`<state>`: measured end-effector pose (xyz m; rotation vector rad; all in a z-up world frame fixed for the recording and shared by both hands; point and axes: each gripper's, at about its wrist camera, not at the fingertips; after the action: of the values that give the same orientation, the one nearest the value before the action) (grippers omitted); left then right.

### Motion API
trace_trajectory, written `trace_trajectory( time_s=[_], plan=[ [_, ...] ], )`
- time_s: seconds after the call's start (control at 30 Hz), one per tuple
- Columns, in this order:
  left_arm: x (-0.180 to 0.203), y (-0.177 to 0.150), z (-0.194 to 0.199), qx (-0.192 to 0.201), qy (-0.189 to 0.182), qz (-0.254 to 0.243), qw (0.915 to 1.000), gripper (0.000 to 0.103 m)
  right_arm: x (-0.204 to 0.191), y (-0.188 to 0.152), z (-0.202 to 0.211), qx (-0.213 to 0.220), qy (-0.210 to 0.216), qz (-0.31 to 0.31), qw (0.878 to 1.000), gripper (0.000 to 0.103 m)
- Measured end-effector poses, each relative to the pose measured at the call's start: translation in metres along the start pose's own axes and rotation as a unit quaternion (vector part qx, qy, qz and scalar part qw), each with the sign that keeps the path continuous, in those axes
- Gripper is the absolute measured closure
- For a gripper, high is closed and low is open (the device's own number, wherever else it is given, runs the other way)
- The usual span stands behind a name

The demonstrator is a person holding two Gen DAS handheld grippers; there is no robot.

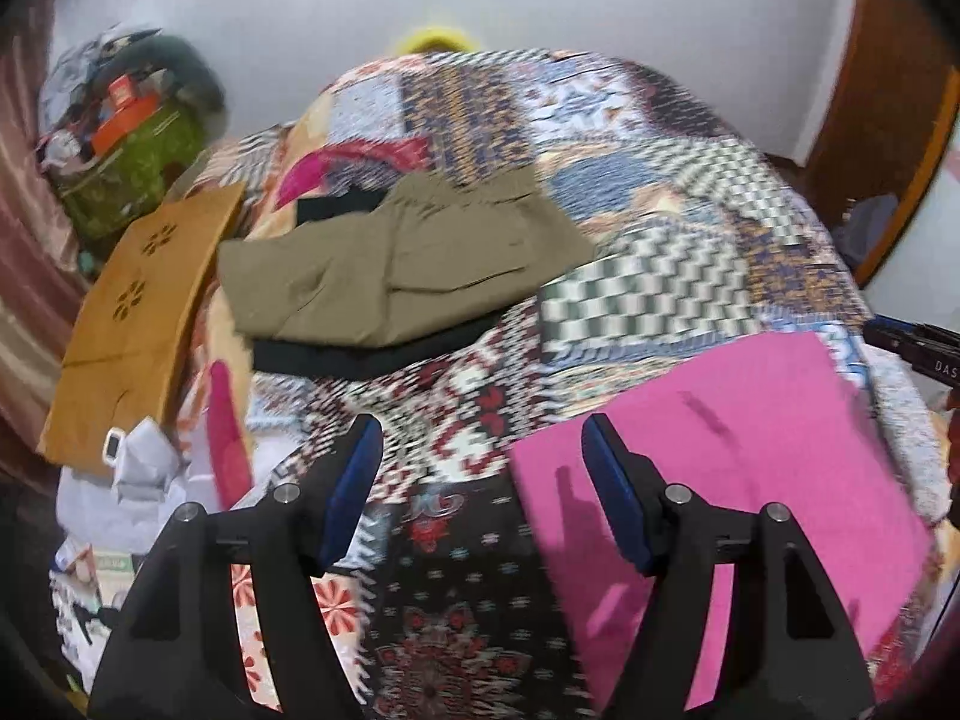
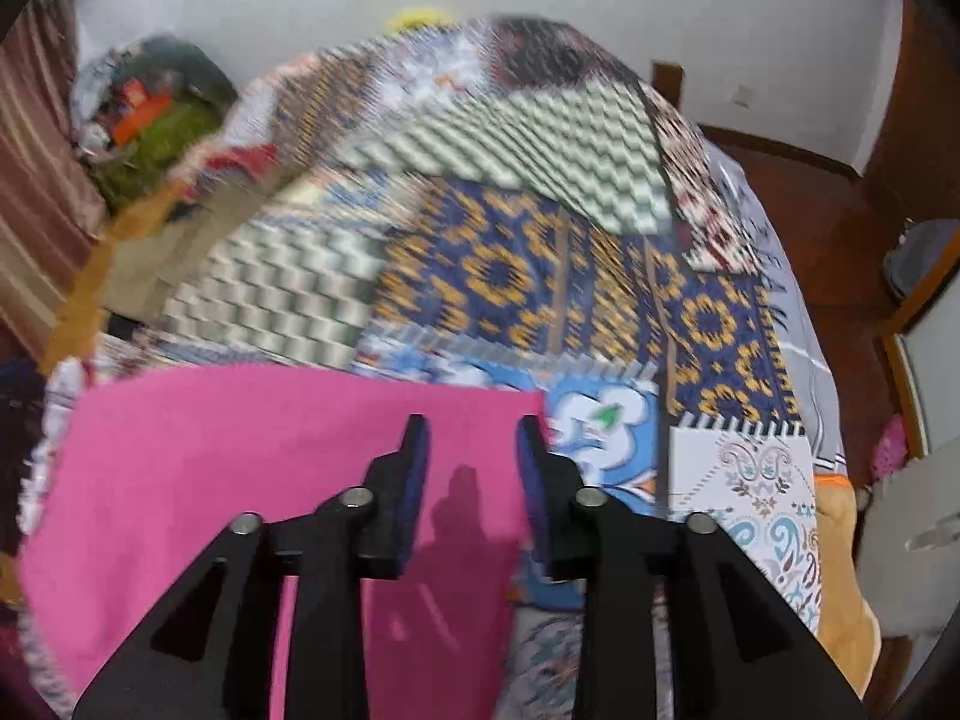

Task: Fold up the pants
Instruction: 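Move both open grippers to the folded edge of the pink trousers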

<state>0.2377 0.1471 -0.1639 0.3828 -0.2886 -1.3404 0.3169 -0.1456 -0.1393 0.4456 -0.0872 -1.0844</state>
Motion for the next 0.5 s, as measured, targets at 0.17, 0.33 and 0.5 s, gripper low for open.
trace_trajectory(
  time_s=[0.17,0.33,0.5],
  plan=[
    [0.030,0.013,0.006,-0.001,-0.045,-0.037,0.9983,0.030,-0.049,0.004,0.024,0.023,0.042,0.052,0.997,0.056],
    [0.057,0.018,-0.007,-0.026,-0.067,-0.077,0.9944,0.029,-0.091,0.003,0.017,0.012,0.080,0.093,0.992,0.052],
    [0.068,0.014,-0.032,-0.056,-0.062,-0.103,0.9911,0.028,-0.118,-0.003,-0.011,-0.023,0.099,0.125,0.987,0.052]
  ],
)
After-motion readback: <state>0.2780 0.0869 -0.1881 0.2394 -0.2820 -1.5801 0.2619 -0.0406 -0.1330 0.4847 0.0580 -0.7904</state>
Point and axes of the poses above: each gripper's, at about its wrist camera, not at the fingertips, and z roughly against the way its jaws point, x to its right, y to its top, and after that the axes turned 10 degrees about -x, right-handed
